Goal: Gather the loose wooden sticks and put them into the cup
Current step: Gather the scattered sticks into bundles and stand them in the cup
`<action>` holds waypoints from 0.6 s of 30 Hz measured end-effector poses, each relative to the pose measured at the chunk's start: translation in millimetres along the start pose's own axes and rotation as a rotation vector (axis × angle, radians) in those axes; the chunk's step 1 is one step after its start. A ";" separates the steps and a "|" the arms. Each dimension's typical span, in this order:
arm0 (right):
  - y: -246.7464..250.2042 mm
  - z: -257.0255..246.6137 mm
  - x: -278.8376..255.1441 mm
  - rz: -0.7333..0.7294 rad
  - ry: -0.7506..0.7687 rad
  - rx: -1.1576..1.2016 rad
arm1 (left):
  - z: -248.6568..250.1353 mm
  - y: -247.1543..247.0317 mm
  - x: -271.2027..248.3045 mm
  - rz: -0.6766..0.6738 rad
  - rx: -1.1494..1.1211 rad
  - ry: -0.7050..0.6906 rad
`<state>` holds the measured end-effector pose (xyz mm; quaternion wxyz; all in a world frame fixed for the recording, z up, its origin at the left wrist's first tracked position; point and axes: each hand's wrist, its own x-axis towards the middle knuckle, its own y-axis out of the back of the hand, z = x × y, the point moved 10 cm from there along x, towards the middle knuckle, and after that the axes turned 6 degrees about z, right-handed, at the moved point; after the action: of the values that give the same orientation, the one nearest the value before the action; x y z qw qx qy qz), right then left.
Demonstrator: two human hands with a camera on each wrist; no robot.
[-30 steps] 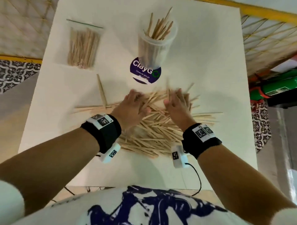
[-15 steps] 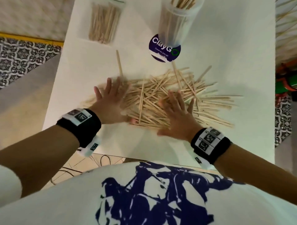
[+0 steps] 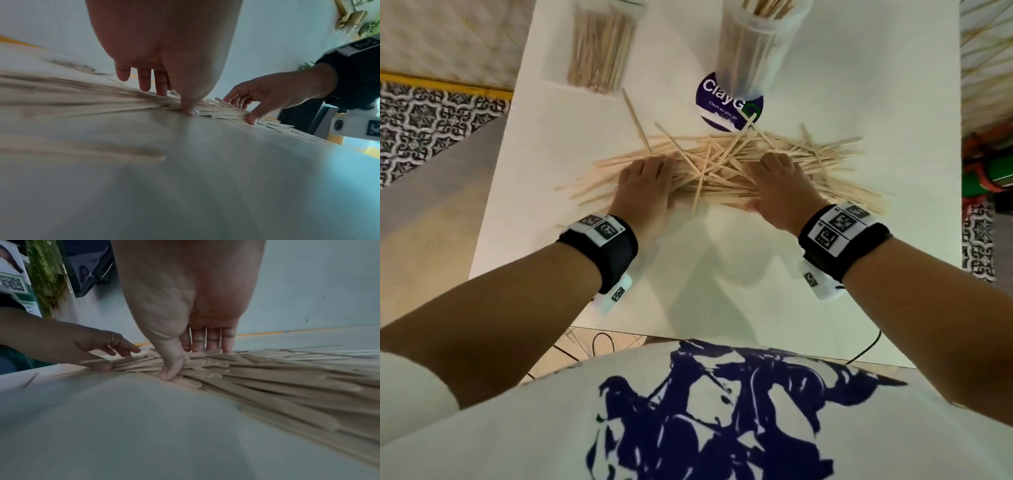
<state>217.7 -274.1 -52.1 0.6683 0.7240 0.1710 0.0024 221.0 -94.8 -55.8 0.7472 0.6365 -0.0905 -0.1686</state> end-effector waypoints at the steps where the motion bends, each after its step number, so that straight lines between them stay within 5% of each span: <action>1: 0.9 -1.5 2.9 0.003 -0.001 0.009 | -0.7 1.8 4.0 -0.011 0.037 0.005; 12: 19.9 7.8 20.8 -0.126 0.038 -0.027 | -20.2 11.7 17.1 -0.045 0.040 0.060; 18: 46.2 48.7 27.4 -0.223 -0.188 0.236 | -39.6 33.4 11.4 -0.021 -0.292 0.281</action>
<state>266.1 -316.6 -18.7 0.5878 0.7710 0.1860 -0.1596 249.9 -58.1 -30.9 0.8349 0.5397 0.0465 -0.0973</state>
